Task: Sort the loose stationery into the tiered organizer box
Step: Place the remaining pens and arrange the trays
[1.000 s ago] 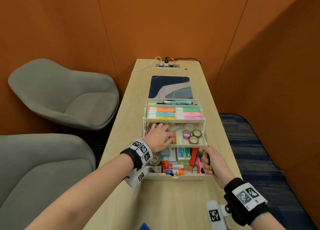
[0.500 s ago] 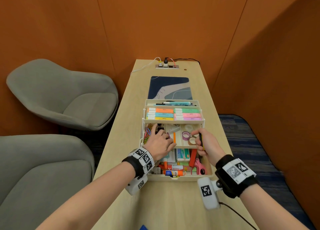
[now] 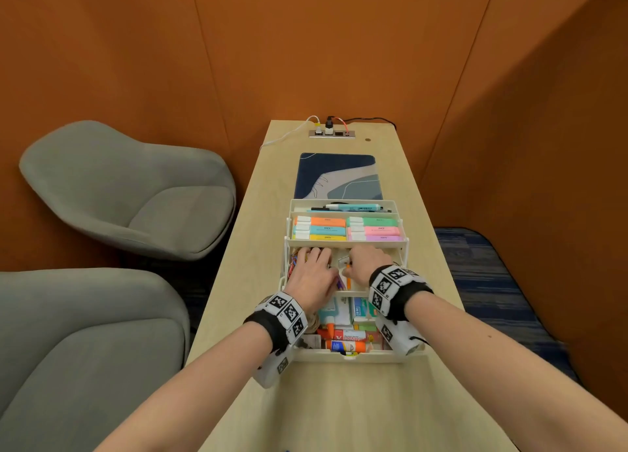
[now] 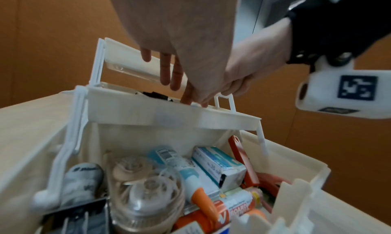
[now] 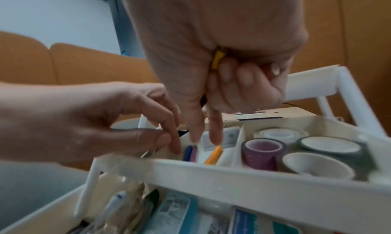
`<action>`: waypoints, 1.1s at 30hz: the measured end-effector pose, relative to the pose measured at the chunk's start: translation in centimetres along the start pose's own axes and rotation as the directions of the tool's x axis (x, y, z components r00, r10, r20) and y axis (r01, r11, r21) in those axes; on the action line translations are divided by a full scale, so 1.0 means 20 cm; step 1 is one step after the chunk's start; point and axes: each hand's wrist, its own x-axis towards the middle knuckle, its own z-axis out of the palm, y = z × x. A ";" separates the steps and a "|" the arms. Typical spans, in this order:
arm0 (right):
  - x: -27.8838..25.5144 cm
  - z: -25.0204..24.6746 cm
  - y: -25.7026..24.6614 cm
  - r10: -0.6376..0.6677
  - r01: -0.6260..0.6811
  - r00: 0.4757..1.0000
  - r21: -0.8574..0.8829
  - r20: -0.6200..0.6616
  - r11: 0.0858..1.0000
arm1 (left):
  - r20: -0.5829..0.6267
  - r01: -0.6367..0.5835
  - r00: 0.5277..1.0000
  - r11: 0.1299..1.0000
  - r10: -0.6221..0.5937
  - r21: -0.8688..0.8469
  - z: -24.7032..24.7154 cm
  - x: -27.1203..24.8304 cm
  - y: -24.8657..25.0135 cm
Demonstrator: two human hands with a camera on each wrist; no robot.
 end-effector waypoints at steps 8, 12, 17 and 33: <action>0.08 0.05 -0.08 0.118 -0.121 0.988 0.028 0.096 0.992 | 0.017 0.100 0.995 0.995 -0.099 -0.032 0.01 0.03 -0.01; 0.09 0.03 -0.04 0.179 -0.184 0.974 0.024 0.138 0.983 | 0.064 0.244 0.969 0.967 -0.240 -0.069 -0.02 0.11 -0.01; 0.09 0.04 -0.04 0.175 -0.180 0.974 0.016 0.141 0.984 | 0.072 0.218 0.973 0.976 -0.218 0.007 -0.01 0.13 0.02; -0.09 -0.06 0.19 0.153 -0.157 0.987 0.348 0.040 0.924 | 0.426 0.548 0.749 0.836 -0.507 0.033 -0.04 0.24 0.20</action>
